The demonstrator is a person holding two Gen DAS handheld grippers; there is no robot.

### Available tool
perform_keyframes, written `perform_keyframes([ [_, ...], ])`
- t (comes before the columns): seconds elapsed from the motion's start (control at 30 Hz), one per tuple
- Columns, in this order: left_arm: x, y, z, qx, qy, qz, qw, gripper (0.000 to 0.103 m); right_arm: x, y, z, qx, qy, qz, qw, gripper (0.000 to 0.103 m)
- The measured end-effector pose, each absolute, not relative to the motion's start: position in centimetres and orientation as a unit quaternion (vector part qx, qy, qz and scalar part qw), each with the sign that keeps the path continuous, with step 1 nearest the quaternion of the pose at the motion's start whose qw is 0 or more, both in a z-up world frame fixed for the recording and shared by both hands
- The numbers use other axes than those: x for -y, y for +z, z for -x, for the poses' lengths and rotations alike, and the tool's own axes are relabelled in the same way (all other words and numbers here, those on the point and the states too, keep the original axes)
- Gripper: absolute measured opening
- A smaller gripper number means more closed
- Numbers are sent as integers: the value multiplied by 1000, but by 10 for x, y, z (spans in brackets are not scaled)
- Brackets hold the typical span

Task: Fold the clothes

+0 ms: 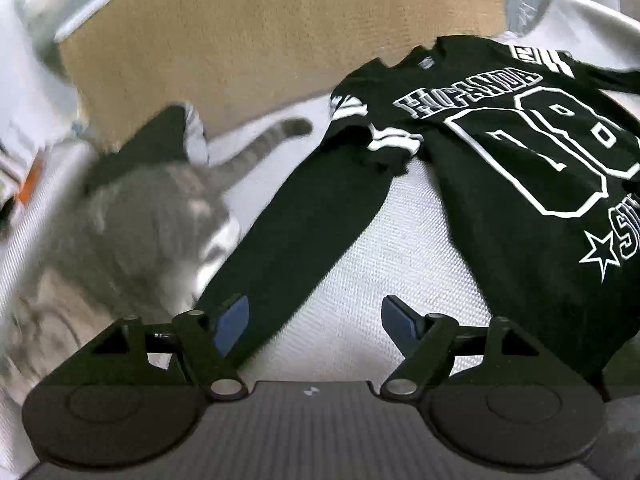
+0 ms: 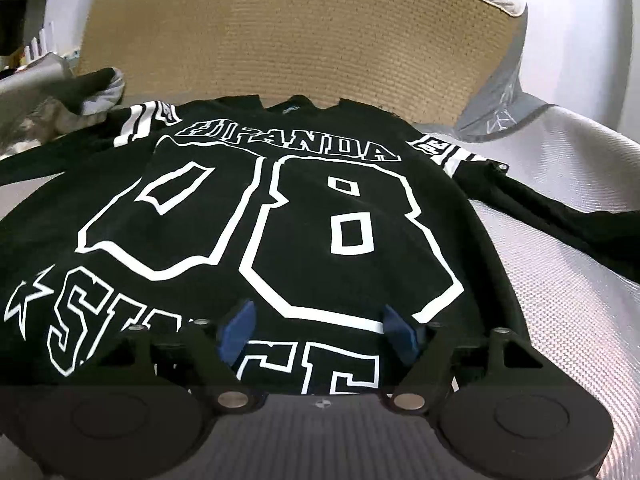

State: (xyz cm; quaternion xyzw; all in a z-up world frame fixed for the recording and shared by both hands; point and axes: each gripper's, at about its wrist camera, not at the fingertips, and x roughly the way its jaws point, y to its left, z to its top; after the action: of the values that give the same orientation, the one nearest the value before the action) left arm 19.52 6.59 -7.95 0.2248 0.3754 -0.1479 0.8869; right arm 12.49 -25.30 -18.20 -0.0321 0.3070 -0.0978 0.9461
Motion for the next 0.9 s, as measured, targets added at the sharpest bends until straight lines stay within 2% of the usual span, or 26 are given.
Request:
perform_keyframes([
  [0.03,-61,-79,-196,-374,-158,-218,888,76,252,-180,-124,-304,-98,29,947,71],
  [0.1,-51,-78,-199,-370,-170,-209,889,76,250,-172,-119,-295,-70,6,953,59],
  [0.27,-30,-80,-207,-347,-167,-235,892,76,228,-152,-99,-251,52,-34,966,58],
  [0.33,-21,-84,-211,-339,-157,-244,895,76,210,-153,-97,-256,109,-26,960,56],
  [0.4,-9,-92,-207,-326,-151,-284,889,73,191,-154,-96,-264,167,-14,950,49],
  [0.47,0,-98,-201,-311,-157,-317,882,74,172,-158,-98,-281,236,-4,930,34],
  [0.57,0,-97,-199,-300,-164,-314,886,72,149,-166,-104,-307,304,5,902,20],
  [0.77,-1,-102,-201,-305,-172,-308,885,71,112,-179,-119,-328,348,41,877,11],
  [0.9,5,-108,-201,-314,-185,-320,875,70,89,-194,-129,-349,380,48,855,9],
])
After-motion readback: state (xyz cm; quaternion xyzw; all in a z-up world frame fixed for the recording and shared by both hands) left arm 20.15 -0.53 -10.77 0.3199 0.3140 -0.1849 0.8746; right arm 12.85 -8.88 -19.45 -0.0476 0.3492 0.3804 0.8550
